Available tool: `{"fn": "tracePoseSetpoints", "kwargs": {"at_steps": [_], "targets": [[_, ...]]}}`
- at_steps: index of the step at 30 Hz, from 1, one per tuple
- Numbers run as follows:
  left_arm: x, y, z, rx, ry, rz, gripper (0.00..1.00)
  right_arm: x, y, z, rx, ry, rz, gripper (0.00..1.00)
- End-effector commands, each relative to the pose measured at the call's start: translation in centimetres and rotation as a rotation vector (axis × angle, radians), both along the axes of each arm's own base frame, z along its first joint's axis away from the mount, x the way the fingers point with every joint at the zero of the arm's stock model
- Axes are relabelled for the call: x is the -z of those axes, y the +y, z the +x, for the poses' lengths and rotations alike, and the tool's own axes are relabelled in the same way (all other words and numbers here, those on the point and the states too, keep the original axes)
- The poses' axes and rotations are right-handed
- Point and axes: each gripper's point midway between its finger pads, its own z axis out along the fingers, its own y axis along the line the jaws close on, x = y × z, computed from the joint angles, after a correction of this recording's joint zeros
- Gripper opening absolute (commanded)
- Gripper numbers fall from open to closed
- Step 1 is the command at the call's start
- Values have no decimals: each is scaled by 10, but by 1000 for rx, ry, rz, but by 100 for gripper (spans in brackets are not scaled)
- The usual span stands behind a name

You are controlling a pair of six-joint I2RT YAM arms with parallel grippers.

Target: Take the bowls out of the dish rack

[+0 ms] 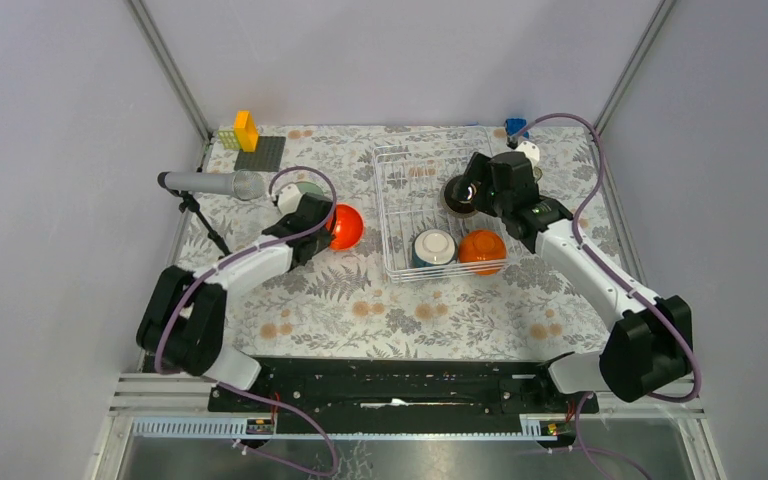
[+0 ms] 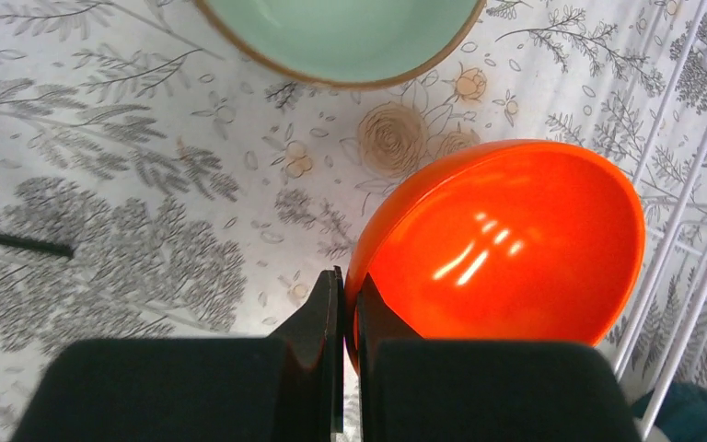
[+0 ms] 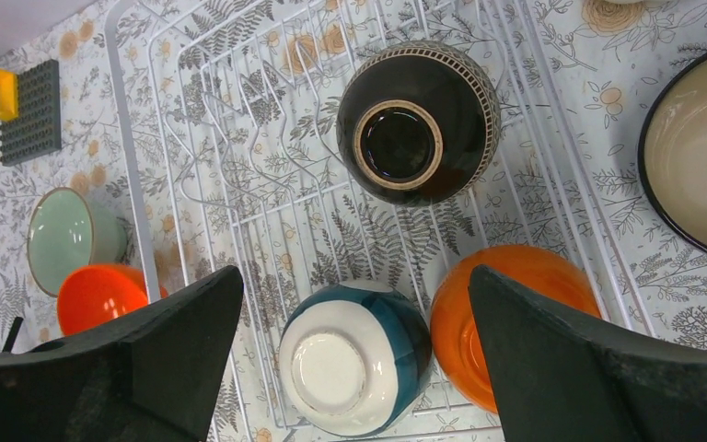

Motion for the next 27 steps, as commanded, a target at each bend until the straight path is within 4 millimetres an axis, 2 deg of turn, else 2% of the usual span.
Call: {"fn": "tracePoseSetpoints", "kwargs": {"at_steps": [1, 9, 16, 20, 23, 27], "targets": [[-26, -14, 48, -46, -95, -48, 0, -15, 6, 5, -35, -18, -9, 100], [-7, -23, 88, -109, -62, -49, 0, -8, 13, 10, -117, -17, -68, 100], [0, -21, 110, -129, -68, -55, 14, 4, 14, 19, -109, 32, -93, 100], [-2, -21, 114, -112, -80, -56, 23, 5, 25, 23, -200, 50, -122, 100], [-10, -24, 112, -87, -129, -88, 41, 10, 25, 26, -254, 51, -184, 100], [-15, -28, 103, -51, -131, -112, 45, 15, 26, 28, -300, 55, -228, 100]]}}
